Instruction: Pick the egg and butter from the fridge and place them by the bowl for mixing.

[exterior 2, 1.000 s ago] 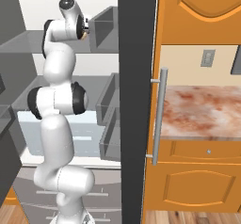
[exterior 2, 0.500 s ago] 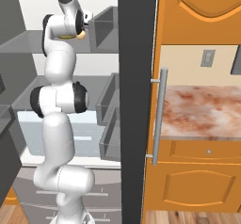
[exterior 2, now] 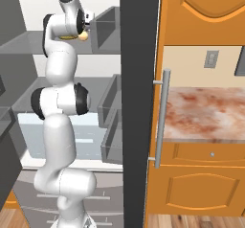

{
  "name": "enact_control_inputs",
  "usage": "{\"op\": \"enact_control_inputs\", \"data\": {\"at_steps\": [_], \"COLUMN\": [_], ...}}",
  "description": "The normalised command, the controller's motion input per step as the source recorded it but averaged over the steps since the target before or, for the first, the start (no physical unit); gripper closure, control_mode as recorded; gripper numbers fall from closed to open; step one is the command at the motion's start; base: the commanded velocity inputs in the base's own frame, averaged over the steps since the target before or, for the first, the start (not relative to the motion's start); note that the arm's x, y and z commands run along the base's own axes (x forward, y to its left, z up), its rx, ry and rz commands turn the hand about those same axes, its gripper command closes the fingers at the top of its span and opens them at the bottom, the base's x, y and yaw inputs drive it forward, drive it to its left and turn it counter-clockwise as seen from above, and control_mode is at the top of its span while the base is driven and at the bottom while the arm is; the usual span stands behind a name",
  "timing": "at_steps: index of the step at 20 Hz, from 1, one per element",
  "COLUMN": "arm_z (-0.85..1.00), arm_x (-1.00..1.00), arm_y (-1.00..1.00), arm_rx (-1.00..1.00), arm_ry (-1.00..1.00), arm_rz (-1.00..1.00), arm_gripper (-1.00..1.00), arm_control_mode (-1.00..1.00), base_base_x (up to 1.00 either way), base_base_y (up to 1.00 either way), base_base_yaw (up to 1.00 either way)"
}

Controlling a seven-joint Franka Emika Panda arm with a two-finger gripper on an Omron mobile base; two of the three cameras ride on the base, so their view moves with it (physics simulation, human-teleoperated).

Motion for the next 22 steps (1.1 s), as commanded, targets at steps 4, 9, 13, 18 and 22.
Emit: {"op": "enact_control_inputs", "data": {"at_steps": [4,9,13,18,22], "arm_z": [-0.02,-0.06,-0.10,-0.31,-0.11], "arm_x": [-0.18,-0.16,-0.15,-0.22,-0.03], "arm_y": [0.00,0.00,0.00,0.00,0.00], "arm_rx": [0.00,0.00,0.00,-0.02,-0.01], "arm_ry": [0.00,0.00,0.01,0.00,0.00], "arm_rz": [0.00,0.00,0.00,0.00,0.00], "arm_gripper": [-1.00,-1.00,-1.00,-1.00,-1.00], "arm_control_mode": [-1.00,-1.00,-1.00,-1.00,-1.00], "base_base_x": [0.00,0.00,0.00,0.00,0.00], "base_base_y": [0.00,0.00,0.00,0.00,0.00], "base_base_yaw": [0.00,0.00,0.00,0.00,0.00]}}
